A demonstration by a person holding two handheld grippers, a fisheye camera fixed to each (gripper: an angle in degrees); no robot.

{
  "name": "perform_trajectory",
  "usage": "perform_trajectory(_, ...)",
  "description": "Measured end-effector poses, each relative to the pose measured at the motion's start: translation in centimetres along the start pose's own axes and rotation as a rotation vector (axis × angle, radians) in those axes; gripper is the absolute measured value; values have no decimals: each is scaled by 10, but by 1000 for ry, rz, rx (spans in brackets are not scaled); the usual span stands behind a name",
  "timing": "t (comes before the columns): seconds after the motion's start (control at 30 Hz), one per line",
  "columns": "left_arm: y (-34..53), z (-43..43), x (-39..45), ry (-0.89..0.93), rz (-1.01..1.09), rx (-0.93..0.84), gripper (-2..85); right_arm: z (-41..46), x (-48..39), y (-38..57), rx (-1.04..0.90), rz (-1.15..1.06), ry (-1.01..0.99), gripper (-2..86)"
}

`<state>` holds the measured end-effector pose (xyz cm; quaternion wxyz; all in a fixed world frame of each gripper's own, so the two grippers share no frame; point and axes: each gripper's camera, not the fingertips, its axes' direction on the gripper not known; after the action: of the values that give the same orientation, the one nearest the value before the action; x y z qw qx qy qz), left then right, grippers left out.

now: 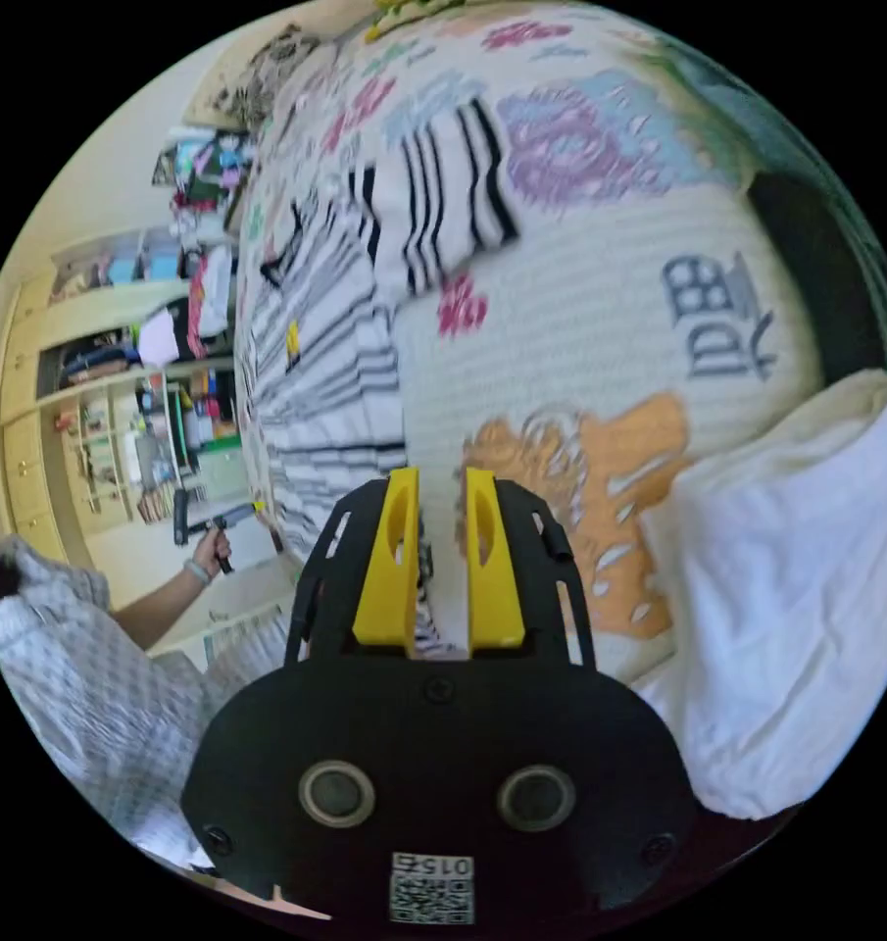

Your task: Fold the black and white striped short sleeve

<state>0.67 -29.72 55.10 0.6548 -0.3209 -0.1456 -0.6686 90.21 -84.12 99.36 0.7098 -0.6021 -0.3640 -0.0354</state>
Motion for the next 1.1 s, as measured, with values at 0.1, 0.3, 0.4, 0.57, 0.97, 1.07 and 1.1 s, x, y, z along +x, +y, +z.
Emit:
perform_trajectory(0.1, 41, 29, -46, -14, -71, -110, 93, 45, -11, 27, -224, -21, 81, 82)
perform_trajectory(0.3, 79, 70, -75, 111, -47, -103, 90, 95, -8, 51, -301, 115, 133, 79)
perform_trajectory(0.4, 87, 86, -95, 222, -117, -64, 67, 101, -7, 45, -268, 145, 207, 61)
perform_trajectory(0.57, 109, 83, -117, 276, -29, -28, 8, 112, -10, 27, -352, 121, 275, -2)
perform_trajectory(0.97, 136, 84, -151, 299, -12, 4, 64, 133, -10, 16, -372, 117, 331, 48)
perform_trajectory(1.07, 145, 78, -151, 259, -24, -9, 70, 137, -6, 14, -351, 128, 324, 26)
perform_trajectory(1.1, 151, 67, -152, 240, -41, 50, 69, 138, -5, 14, -351, 128, 325, 15)
